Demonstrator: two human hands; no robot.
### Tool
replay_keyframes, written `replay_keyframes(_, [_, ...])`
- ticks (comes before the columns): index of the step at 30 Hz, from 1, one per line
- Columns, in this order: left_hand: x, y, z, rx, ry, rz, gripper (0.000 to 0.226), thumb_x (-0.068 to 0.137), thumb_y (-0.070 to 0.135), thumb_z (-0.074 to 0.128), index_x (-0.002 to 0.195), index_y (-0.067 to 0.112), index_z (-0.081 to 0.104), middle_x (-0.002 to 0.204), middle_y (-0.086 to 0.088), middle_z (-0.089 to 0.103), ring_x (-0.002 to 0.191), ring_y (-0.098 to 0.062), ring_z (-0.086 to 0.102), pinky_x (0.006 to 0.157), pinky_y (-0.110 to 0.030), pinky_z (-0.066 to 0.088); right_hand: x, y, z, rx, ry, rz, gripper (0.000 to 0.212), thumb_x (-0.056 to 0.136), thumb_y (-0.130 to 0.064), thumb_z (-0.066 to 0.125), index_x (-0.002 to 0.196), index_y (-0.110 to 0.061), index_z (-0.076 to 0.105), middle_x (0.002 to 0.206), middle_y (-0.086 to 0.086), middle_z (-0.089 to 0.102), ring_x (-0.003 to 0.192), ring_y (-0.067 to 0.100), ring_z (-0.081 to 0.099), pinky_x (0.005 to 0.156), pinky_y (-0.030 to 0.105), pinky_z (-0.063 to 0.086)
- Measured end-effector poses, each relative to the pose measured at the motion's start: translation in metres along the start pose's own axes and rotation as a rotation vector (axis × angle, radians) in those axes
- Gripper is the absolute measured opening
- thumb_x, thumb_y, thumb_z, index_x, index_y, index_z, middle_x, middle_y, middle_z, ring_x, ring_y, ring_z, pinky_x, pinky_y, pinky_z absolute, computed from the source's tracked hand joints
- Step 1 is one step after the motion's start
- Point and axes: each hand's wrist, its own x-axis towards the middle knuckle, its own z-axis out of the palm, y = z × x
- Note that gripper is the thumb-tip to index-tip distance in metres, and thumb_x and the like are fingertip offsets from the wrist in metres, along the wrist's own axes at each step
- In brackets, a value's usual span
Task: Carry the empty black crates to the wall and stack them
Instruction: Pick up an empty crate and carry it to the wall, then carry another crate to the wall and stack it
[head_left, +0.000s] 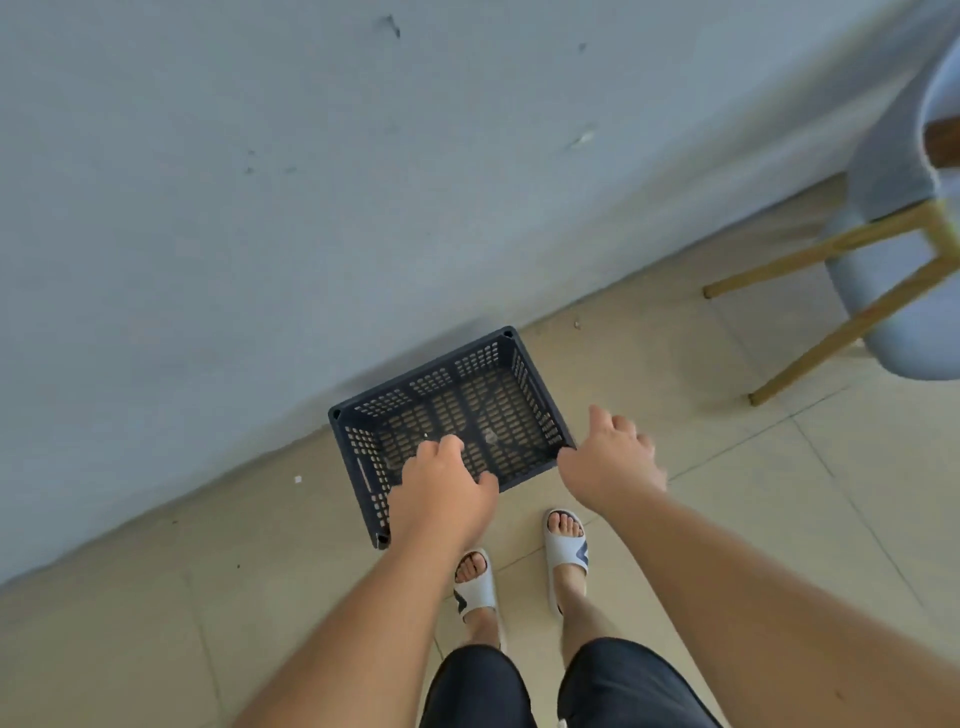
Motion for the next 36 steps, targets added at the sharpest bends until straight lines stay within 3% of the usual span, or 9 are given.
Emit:
replay_keyframes(7, [-0.066,0.050,-0.038,0.160,0.034,0.292,0.056,0.094,0.052,0.046,0.144,0.024,0.043,0.142,-0.002,0.049,0.124,-0.025,0.050,0.094,-0.046,0.046,-0.098,0.052,-0.040,0.283,0.166,0.091,0.064,0.090,-0.032,0.045,0.150,-0.026,0.025,0.153,0.002,0.032,0.134,0.031,0.031,0.101,0.048,0.040])
replay_keyframes(19, [-0.211,0.115,-0.020,0.391,-0.086,0.790,0.057,0.094,0.050,0.047,0.144,0.024,0.043,0.145,-0.003,0.045,0.129,-0.026,0.046,0.097,-0.043,0.044,-0.269,0.187,-0.033,0.370,0.419,0.419,0.063,0.092,-0.044,0.046,0.149,-0.029,0.025,0.151,-0.001,0.032,0.135,0.027,0.033,0.101,0.051,0.038])
replay_keyframes(26, [-0.337,0.191,0.040,0.537,-0.083,1.078,0.058,0.094,0.050,0.047,0.144,0.023,0.044,0.144,-0.004,0.046,0.130,-0.026,0.046,0.102,-0.043,0.043,-0.372,0.316,-0.008,0.516,0.516,0.680,0.071,0.093,-0.049,0.043,0.155,-0.029,0.017,0.160,0.000,0.023,0.141,0.028,0.028,0.104,0.052,0.035])
replay_keyframes(36, [-0.576,0.256,0.198,0.743,-0.203,1.422,0.061,0.095,0.047,0.045,0.149,0.022,0.041,0.150,-0.006,0.042,0.136,-0.028,0.042,0.105,-0.046,0.038,-0.537,0.515,0.072,0.760,0.635,1.013,0.070,0.094,-0.052,0.044,0.155,-0.027,0.020,0.159,0.003,0.024,0.140,0.030,0.028,0.103,0.049,0.035])
